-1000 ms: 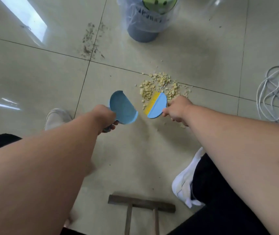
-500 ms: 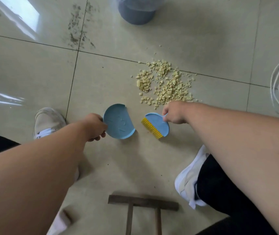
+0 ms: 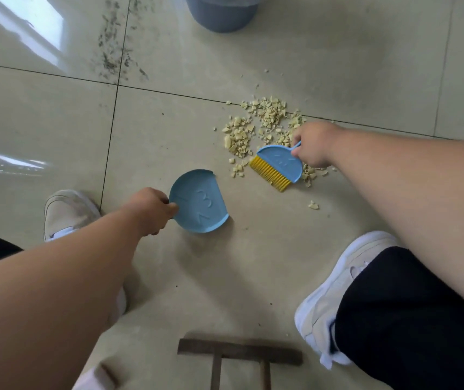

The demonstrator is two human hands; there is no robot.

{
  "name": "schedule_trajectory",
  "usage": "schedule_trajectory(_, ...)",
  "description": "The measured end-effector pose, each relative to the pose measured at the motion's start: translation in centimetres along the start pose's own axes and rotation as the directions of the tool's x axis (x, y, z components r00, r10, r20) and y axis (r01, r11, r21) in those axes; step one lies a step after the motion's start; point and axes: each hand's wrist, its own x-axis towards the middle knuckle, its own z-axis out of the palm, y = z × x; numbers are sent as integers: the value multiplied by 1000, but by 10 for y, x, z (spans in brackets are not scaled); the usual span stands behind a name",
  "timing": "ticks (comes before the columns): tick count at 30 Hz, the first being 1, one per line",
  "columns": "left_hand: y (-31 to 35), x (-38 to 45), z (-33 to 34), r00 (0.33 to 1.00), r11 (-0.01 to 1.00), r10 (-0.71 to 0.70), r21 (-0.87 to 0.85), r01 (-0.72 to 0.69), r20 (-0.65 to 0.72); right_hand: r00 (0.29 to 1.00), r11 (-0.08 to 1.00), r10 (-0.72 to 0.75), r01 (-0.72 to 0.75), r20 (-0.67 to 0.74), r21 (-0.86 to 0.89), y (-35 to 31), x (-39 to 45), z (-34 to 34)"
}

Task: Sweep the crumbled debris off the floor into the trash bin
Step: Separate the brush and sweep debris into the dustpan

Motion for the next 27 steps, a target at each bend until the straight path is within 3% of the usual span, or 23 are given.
schedule_trajectory(3, 3, 7, -7, 1000, 1000, 16, -1, -16, -21, 999, 1000, -22, 21, 38, 13, 7, 7, -12)
schedule_trajectory(7, 1, 15, -13, 1000, 1000, 2, -24, -3, -31, 990, 977, -62, 33, 130, 212, 7, 1, -10)
schedule_trajectory(14, 2, 19, -13, 1000, 1000, -14, -21, 13, -24, 978, 893, -161, 89, 129, 441, -54, -10, 42)
schedule_trajectory(19, -2, 19, -9, 999, 1000, -8, -14, 8, -33, 995, 868, -87, 53, 48, 493, -70, -11, 60)
schedule_trajectory(27, 5, 21, -25, 1000, 998, 13, -69, -15, -24, 991, 837, 133, -95, -32, 538, -19, 2, 29)
